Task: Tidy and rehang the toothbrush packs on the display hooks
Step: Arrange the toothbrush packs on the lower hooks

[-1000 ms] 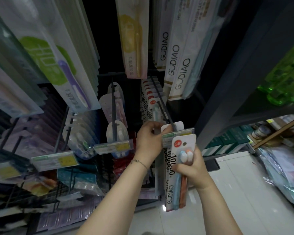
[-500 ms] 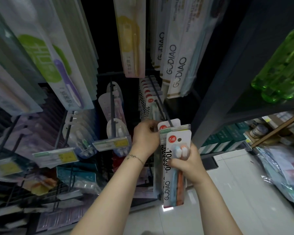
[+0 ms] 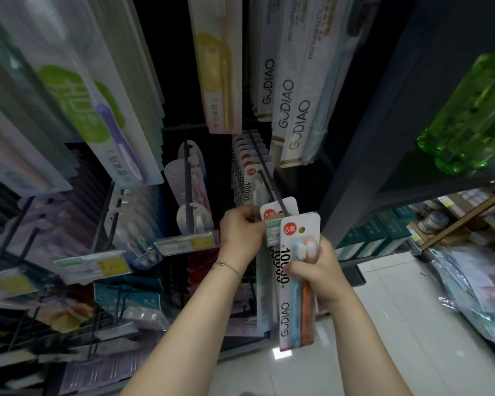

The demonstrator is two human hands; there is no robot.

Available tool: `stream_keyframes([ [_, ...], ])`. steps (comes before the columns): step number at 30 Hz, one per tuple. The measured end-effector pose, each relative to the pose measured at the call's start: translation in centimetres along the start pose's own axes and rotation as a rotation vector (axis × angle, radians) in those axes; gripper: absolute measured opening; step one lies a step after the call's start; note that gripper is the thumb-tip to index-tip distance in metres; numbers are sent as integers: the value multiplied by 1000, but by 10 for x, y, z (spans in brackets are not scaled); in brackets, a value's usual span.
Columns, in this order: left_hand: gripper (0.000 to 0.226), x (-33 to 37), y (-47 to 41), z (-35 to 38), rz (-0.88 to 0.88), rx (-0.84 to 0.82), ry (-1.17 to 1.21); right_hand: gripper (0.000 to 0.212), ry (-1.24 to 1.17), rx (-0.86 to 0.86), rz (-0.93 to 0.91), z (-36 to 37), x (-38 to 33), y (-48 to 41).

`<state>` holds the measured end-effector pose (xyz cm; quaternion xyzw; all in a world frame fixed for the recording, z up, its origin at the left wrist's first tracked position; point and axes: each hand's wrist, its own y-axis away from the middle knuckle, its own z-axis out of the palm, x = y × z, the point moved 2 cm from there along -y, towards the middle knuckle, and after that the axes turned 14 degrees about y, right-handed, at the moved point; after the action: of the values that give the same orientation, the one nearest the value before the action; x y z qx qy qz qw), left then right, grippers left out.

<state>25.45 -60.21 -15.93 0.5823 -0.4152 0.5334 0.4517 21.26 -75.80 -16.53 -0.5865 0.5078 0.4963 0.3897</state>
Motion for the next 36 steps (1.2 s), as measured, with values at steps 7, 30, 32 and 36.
stream_keyframes([
  [7, 25, -13, 9, -5, 129, -28, 40, 21, -45, 114, 18, 9, 13, -2],
  [30, 12, -21, 17, 9, 175, 139, 127, 23, -164, 431, 51, 28, 18, 7],
  [32, 17, -22, 14, 8, 179, 147, 104, 21, -192, 442, 76, 27, 21, 7],
  [36, 24, -19, 10, 8, 183, 154, 74, 20, -261, 486, 116, 23, 27, 11],
])
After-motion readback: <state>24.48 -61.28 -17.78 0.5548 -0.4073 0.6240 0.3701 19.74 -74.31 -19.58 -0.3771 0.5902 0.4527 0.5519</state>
